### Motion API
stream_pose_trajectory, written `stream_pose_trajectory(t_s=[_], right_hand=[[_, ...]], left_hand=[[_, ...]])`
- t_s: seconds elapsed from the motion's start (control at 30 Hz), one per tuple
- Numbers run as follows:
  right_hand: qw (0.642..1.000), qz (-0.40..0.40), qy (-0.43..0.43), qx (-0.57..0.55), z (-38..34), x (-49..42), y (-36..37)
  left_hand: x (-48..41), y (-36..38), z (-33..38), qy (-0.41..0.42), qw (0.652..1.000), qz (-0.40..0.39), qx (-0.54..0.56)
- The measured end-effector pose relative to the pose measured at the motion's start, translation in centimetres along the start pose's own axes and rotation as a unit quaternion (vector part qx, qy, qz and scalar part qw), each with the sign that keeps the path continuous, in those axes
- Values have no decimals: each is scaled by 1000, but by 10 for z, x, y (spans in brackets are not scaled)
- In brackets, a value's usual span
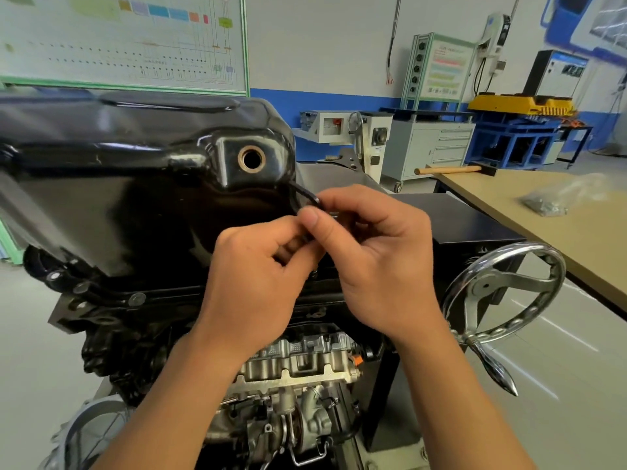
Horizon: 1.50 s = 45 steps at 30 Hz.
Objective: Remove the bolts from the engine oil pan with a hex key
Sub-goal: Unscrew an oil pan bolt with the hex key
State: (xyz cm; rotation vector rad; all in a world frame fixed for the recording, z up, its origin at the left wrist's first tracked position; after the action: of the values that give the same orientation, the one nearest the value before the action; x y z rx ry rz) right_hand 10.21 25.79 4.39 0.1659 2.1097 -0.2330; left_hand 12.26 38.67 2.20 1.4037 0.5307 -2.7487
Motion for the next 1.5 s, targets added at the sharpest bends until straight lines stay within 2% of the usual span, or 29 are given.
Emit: stream_pose_trajectory(t_s=[0.1,0.2,0.3,0.4,0.43,0.5,0.57,0.6,0.67,0.77,0.83,0.9,0.97,1.1,1.2,1.3,1.4,1.5], right_hand=[[997,-64,-33,23,-4,-3,-2],[989,-91,-77,88,-7,-3,-1],[985,-56,-110,120,-13,1,2],[986,23,-121,113,-19,9,9],[990,65,-98,80,-17,11,9],[987,146,1,-71,-5,13,7],[957,173,93,-214,9,12,6],[949,169,119,-238,13,12,6],[960,146,119,-209,12,11,6],[989,133,55,-43,-1,16,14],[989,138,32,48,-5,18,19],[984,150,15,91,-9,17,17],[989,132,17,61,-9,13,15],[996,31,64,-55,-5,5,17],[991,-33,83,-102,-4,3,23],[977,-77,114,-165,-2,3,26],[973,-49,121,-191,-2,4,24],[980,65,100,-156,-4,6,11]], left_hand=[[2,2,-2,24,995,-75,-60],[2,-1,2,49,996,-52,-60],[3,-3,3,69,996,4,-61],[5,-2,-2,65,995,36,-61],[5,-1,-4,58,996,47,-57],[5,-1,-4,41,995,83,-44],[5,1,-1,37,993,103,-36],[5,2,1,38,993,103,-32],[5,3,1,31,994,97,-27],[5,2,-3,22,993,99,-55],[6,3,-4,20,994,98,-52],[7,6,-1,27,995,87,-36],[8,9,3,43,996,67,-40],[2,9,5,77,995,-11,-56],[1,8,3,101,989,-87,-65],[2,7,-3,101,987,-118,-50],[3,7,0,121,989,-64,-57],[5,7,5,122,991,8,-54]])
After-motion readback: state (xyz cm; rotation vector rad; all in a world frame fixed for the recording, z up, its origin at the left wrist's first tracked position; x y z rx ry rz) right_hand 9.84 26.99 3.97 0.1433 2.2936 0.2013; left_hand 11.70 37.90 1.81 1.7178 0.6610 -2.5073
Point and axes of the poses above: each hand's wrist, its own x-axis away from the middle knuckle, its own y-axis out of the palm, z = x × y, the point moved 6 cm from there along -x, towards the middle knuckle, and after that the axes turned 1 degree about -x, right-handed, at the moved point
